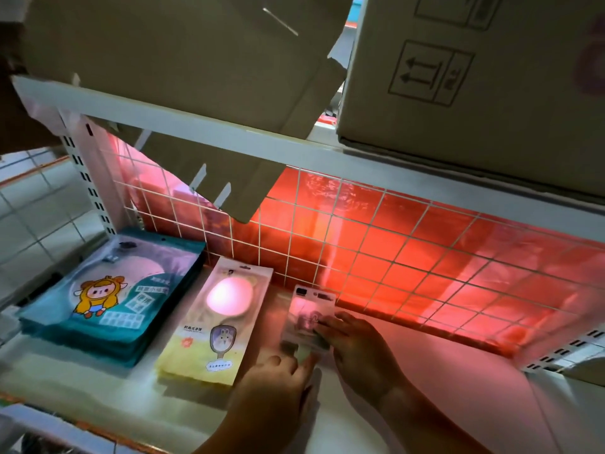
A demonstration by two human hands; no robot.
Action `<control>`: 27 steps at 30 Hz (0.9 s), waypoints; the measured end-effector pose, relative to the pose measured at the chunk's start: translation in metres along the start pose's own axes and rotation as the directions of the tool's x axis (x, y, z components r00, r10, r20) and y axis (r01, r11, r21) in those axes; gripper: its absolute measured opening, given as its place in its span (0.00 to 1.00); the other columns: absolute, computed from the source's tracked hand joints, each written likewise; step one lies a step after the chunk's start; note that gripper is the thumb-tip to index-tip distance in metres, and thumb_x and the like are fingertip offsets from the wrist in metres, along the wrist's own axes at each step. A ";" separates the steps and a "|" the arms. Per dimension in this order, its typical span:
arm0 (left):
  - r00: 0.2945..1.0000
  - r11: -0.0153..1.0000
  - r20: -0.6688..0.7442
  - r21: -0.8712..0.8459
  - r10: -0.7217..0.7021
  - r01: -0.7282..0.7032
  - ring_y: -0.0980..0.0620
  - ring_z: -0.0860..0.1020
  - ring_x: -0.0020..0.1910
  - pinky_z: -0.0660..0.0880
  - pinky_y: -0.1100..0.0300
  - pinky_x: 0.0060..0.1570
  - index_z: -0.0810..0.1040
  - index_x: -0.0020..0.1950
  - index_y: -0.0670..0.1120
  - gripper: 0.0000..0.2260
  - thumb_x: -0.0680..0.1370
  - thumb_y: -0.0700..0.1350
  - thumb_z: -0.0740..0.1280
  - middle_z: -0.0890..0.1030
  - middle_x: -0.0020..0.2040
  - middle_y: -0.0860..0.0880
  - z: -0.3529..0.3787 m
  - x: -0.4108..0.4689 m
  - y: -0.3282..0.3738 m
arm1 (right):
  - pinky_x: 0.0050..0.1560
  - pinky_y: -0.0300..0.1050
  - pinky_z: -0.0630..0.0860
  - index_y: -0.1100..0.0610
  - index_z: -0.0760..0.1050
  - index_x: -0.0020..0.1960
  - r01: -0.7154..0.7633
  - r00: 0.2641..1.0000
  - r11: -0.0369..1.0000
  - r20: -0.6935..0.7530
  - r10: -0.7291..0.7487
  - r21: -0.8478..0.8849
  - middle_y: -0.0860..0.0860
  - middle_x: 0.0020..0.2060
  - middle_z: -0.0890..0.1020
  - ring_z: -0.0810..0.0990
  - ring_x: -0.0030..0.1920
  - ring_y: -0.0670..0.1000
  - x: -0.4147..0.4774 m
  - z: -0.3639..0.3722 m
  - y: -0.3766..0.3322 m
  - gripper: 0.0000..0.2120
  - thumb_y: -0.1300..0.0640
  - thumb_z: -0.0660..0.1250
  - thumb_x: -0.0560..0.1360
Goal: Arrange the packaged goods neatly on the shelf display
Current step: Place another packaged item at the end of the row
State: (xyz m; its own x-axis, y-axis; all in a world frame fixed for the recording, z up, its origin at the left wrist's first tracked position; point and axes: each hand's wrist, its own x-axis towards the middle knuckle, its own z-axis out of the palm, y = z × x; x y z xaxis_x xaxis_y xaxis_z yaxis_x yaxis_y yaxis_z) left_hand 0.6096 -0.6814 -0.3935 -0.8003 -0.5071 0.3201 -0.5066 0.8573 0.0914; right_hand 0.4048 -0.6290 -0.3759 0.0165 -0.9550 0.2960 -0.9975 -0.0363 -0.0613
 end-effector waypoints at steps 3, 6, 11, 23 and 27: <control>0.999 0.999 0.032 -0.016 -0.041 0.042 0.48 0.79 0.33 0.74 0.55 0.25 0.80 0.66 0.54 0.22 0.75 0.60 0.64 0.83 0.39 0.48 0.005 -0.002 0.001 | 0.54 0.50 0.81 0.48 0.81 0.63 -0.033 0.999 0.999 0.039 0.031 0.037 0.46 0.61 0.82 0.82 0.57 0.53 -0.001 0.003 0.000 0.23 0.58 0.72 0.68; 0.997 0.998 0.061 0.002 -0.056 0.056 0.46 0.79 0.31 0.72 0.54 0.22 0.79 0.68 0.55 0.26 0.72 0.61 0.63 0.82 0.39 0.48 0.011 -0.004 0.001 | 0.55 0.50 0.80 0.47 0.79 0.66 -0.091 0.994 0.994 0.063 0.087 0.066 0.45 0.63 0.81 0.81 0.58 0.52 -0.004 0.004 -0.002 0.23 0.57 0.71 0.71; 0.998 0.998 0.041 -0.002 -0.055 0.055 0.48 0.79 0.30 0.72 0.54 0.22 0.78 0.69 0.55 0.26 0.72 0.59 0.62 0.82 0.38 0.49 0.013 -0.004 0.003 | 0.54 0.51 0.80 0.47 0.78 0.67 -0.099 0.993 0.991 0.079 0.092 0.093 0.45 0.64 0.80 0.81 0.57 0.53 -0.002 0.003 -0.003 0.23 0.55 0.67 0.72; 0.999 0.999 -0.015 0.036 -0.031 0.031 0.49 0.75 0.25 0.70 0.57 0.21 0.80 0.68 0.52 0.25 0.73 0.55 0.61 0.78 0.31 0.49 0.016 -0.003 0.006 | 0.58 0.51 0.78 0.45 0.72 0.72 -0.144 0.981 0.984 0.144 0.129 0.102 0.44 0.70 0.75 0.78 0.62 0.52 -0.001 0.006 -0.003 0.26 0.54 0.64 0.73; 1.000 0.999 -0.017 0.024 -0.024 0.025 0.49 0.75 0.24 0.69 0.57 0.21 0.80 0.68 0.52 0.25 0.73 0.53 0.60 0.78 0.30 0.50 0.017 -0.002 0.006 | 0.62 0.51 0.76 0.45 0.71 0.73 -0.148 0.977 0.984 0.169 0.130 0.102 0.44 0.71 0.74 0.76 0.64 0.52 -0.001 0.004 -0.003 0.26 0.54 0.64 0.75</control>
State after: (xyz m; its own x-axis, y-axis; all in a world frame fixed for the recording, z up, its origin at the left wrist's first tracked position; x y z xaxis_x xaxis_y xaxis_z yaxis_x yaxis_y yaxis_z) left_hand 0.6026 -0.6771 -0.4096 -0.7821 -0.5263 0.3337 -0.5340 0.8420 0.0766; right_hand 0.4076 -0.6296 -0.3798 -0.1015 -0.9875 0.1203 -0.9765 0.0757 -0.2019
